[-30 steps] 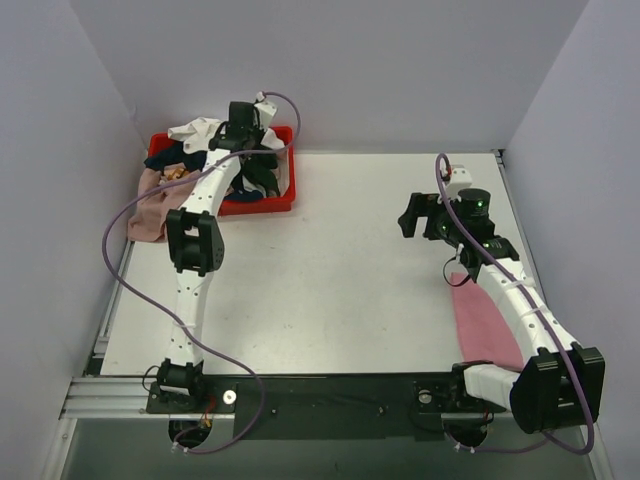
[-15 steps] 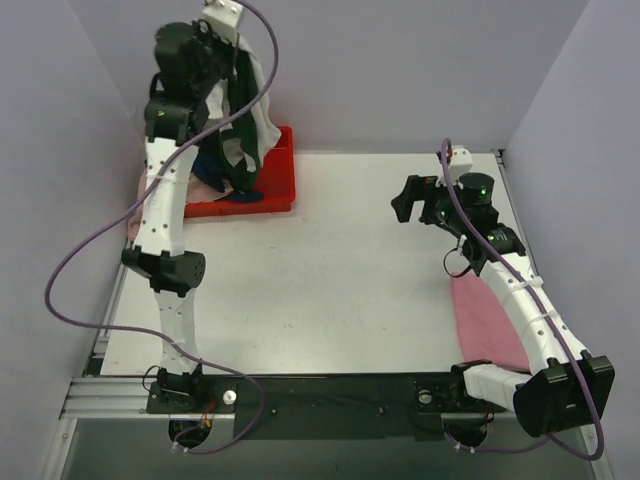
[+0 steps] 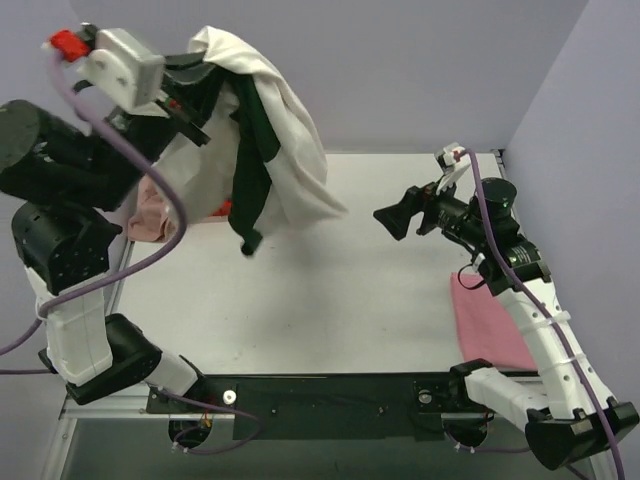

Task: Fold and stack the t-shirts
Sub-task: Grab crumpled tshirt from bin with the left arm, then move the tshirt to the center of the board, then flatten out the tshirt

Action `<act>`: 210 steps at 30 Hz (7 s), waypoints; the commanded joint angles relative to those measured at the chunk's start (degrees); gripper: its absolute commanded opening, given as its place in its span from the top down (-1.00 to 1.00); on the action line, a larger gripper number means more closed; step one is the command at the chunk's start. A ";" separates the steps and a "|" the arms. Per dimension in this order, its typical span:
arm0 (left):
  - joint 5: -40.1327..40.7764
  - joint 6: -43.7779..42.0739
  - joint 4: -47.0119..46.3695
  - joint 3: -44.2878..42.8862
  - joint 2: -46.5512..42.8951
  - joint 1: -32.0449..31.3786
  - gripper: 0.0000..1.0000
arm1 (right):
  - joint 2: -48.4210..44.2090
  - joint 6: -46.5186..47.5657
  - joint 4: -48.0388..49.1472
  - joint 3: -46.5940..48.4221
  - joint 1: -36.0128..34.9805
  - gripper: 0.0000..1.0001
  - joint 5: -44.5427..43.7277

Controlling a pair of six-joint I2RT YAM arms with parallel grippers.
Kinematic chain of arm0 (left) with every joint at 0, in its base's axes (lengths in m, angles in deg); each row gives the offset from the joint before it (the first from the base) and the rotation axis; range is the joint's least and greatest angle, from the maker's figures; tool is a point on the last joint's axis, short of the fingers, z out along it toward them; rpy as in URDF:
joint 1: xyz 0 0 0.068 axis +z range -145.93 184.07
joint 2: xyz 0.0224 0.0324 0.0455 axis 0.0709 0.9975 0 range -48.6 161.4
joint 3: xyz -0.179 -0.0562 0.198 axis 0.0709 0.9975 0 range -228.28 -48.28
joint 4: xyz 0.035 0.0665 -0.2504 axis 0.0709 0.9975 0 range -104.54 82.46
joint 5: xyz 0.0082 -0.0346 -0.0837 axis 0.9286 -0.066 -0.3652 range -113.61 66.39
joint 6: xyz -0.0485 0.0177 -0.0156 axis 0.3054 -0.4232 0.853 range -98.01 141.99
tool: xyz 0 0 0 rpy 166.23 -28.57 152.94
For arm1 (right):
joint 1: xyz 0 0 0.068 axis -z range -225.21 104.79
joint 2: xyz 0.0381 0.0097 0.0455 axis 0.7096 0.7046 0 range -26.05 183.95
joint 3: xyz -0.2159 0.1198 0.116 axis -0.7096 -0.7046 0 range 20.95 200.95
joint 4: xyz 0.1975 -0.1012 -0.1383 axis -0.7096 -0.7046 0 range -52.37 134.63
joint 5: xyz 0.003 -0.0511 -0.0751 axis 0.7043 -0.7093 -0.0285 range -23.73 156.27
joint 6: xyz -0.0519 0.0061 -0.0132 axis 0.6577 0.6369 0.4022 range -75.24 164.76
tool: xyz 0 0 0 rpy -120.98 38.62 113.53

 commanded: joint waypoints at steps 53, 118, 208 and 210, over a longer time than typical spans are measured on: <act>33.06 -12.16 26.40 35.68 -12.25 2.37 1.00 | -5.33 -5.72 -30.92 1.24 -18.97 1.00 10.26; 2.30 -20.24 -14.81 115.66 -7.87 -5.28 0.48 | 24.64 -36.04 -20.11 -19.49 -14.05 -0.11 -28.39; 44.05 -37.47 -8.21 62.77 -20.35 6.41 1.00 | 6.19 0.09 -49.90 34.88 17.92 1.00 -20.57; 44.66 -38.35 -9.27 58.29 -19.21 6.76 1.00 | 5.84 0.26 -50.08 38.06 19.69 1.00 -18.46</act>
